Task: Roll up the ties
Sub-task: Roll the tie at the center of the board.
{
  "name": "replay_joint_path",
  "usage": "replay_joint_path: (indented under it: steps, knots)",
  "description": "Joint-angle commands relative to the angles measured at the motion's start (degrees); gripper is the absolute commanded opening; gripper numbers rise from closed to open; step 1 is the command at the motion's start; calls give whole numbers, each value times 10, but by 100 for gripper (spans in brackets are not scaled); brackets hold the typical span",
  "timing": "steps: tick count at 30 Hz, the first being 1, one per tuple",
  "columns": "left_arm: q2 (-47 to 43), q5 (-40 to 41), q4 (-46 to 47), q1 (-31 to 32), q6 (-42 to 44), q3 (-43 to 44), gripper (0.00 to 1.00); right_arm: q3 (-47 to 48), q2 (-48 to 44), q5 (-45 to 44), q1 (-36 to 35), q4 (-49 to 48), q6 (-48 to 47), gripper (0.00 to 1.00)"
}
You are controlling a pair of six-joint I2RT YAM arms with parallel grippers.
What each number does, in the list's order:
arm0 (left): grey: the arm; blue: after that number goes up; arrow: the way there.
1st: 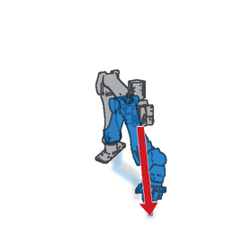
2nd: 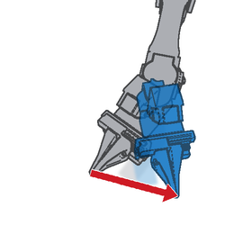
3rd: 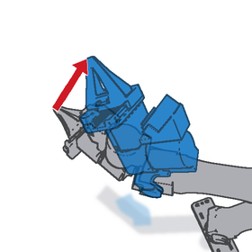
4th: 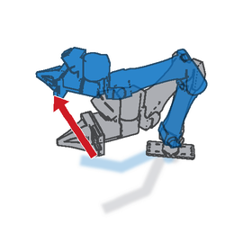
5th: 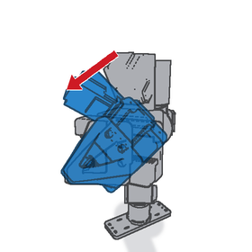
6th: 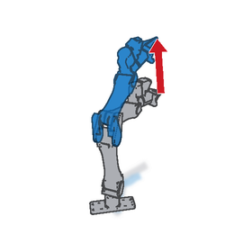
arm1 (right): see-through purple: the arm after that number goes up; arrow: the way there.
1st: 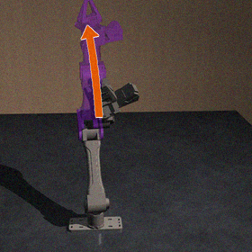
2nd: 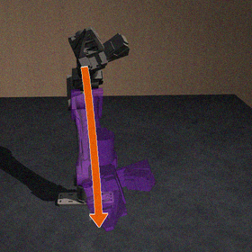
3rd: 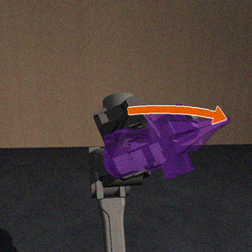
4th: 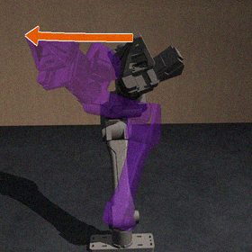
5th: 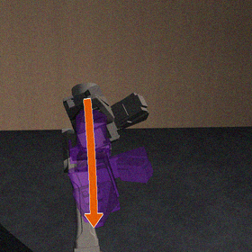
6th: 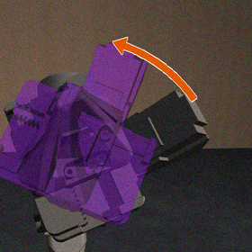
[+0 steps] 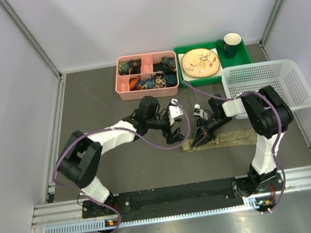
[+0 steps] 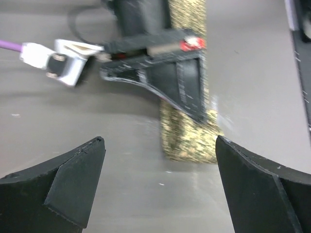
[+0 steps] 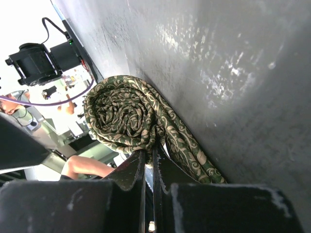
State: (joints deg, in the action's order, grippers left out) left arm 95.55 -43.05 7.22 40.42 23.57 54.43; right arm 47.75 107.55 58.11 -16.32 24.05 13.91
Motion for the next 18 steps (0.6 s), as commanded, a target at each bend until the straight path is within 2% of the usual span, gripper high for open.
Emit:
replay_joint_path:
  steps: [1, 4, 10, 18]
  knots:
    - [9, -43, -26, 16, 43, -25, 99, 7, -1, -54, -1, -22, -20, 0]
    - [45, 12, -5, 37, 24, -21, 99, 3, -4, -52, -1, -25, -18, 0]
    - [101, 68, 26, 66, 32, -14, 99, 4, -9, -45, -1, -23, -16, 0]
    - [139, 77, -25, 85, 58, 9, 99, 2, -41, -28, -2, -25, -19, 0]
